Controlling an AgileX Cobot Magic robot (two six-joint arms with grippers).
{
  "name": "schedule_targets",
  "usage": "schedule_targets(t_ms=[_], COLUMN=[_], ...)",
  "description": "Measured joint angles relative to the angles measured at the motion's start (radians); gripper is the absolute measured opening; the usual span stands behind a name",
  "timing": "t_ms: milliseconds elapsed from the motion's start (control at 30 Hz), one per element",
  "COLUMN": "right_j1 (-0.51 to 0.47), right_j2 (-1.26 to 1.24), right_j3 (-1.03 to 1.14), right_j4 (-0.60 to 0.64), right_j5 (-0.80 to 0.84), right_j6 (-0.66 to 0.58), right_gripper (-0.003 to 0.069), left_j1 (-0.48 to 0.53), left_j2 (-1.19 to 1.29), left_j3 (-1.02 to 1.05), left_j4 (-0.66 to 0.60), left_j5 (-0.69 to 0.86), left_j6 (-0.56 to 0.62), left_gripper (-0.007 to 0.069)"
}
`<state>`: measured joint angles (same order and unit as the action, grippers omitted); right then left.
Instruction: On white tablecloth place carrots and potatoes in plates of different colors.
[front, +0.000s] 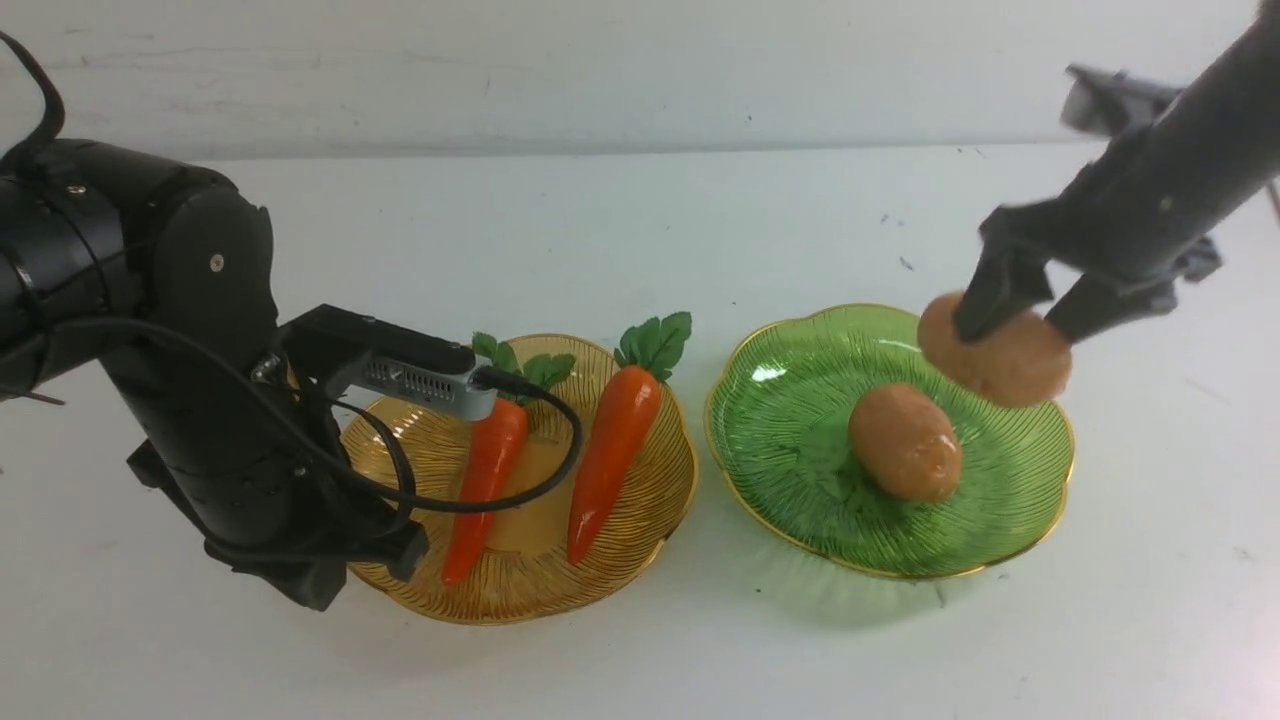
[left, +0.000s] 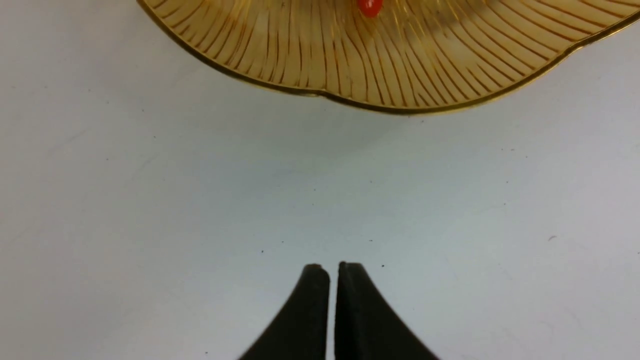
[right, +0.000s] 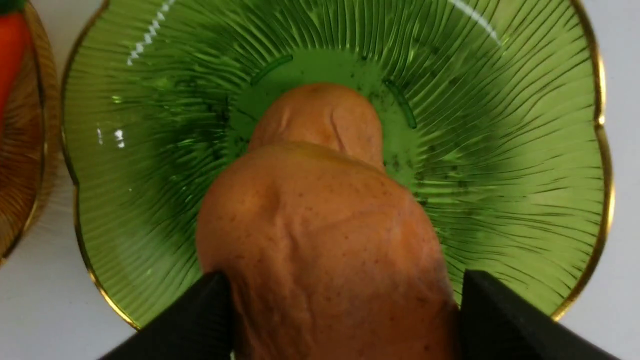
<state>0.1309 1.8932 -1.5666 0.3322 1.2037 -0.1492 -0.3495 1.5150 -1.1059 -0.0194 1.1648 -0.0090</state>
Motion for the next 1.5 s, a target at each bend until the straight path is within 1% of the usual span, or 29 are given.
schedule_targets(t_ms=[233, 433, 467, 533, 600, 633, 733, 867, 1067, 1167, 1200, 1233, 1333, 1400, 1433, 1467, 1500], right_j1=[0.071, 0.08, 0.081, 0.082, 0.082, 0.082, 0.082, 0.082, 0.082, 0.082, 0.082, 0.082, 0.082, 0.082, 0.082, 0.082, 0.082], right_j2=[0.0, 0.0, 0.0, 0.0, 0.0, 0.0, 0.0, -0.009, -0.035, -0.059, -0.105, -0.111, -0.264, -0.343, -0.418, -0.443, -0.523], right_j3=[0.023, 0.024, 0.024, 0.024, 0.024, 0.021, -0.001, -0.029, -0.035, -0.034, -0.021, -0.019, 0.032, 0.068, 0.094, 0.106, 0.142], right_j4=[-0.084, -0.112, -0.114, -0.115, -0.115, -0.115, -0.124, -0.162, -0.172, -0.172, -0.172, -0.172, -0.19, -0.202, -0.209, -0.209, -0.211], right_j5=[-0.077, -0.084, -0.079, -0.075, -0.06, -0.025, 0.022, 0.025, 0.027, 0.029, 0.029, 0.029, 0.03, 0.032, 0.033, 0.033, 0.036], right_j6=[-0.001, 0.03, 0.045, 0.055, 0.079, 0.085, 0.088, 0.116, 0.143, 0.143, 0.141, 0.14, 0.134, 0.132, 0.132, 0.132, 0.131], right_gripper=[0.0531, 0.0537, 0.056, 0.0583, 0.0631, 0.0651, 0.0657, 0.0657, 0.0654, 0.0632, 0.059, 0.059, 0.0456, 0.0388, 0.0337, 0.0305, 0.0242], left_j1=[0.0, 0.0, 0.0, 0.0, 0.0, 0.0, 0.0, 0.0, 0.0, 0.0, 0.0, 0.0, 0.0, 0.0, 0.0, 0.0, 0.0], left_j2=[0.0, 0.0, 0.0, 0.0, 0.0, 0.0, 0.0, 0.0, 0.0, 0.0, 0.0, 0.0, 0.0, 0.0, 0.0, 0.0, 0.0], left_j3=[0.0, 0.0, 0.0, 0.0, 0.0, 0.0, 0.0, 0.0, 0.0, 0.0, 0.0, 0.0, 0.0, 0.0, 0.0, 0.0, 0.0], left_j4=[0.0, 0.0, 0.0, 0.0, 0.0, 0.0, 0.0, 0.0, 0.0, 0.0, 0.0, 0.0, 0.0, 0.0, 0.0, 0.0, 0.0], left_j5=[0.0, 0.0, -0.001, -0.001, -0.001, -0.001, -0.001, -0.001, -0.001, -0.001, -0.001, -0.001, -0.001, -0.001, -0.001, -0.001, -0.001], left_j6=[0.0, 0.0, 0.0, 0.0, 0.0, 0.0, 0.0, 0.0, 0.0, 0.0, 0.0, 0.0, 0.0, 0.0, 0.0, 0.0, 0.0], left_gripper=[0.0007, 0.0007, 0.0007, 0.0007, 0.0007, 0.0007, 0.0007, 0.0007, 0.0007, 0.0007, 0.0007, 0.0007, 0.0007, 0.0007, 0.0007, 0.0007, 0.0007])
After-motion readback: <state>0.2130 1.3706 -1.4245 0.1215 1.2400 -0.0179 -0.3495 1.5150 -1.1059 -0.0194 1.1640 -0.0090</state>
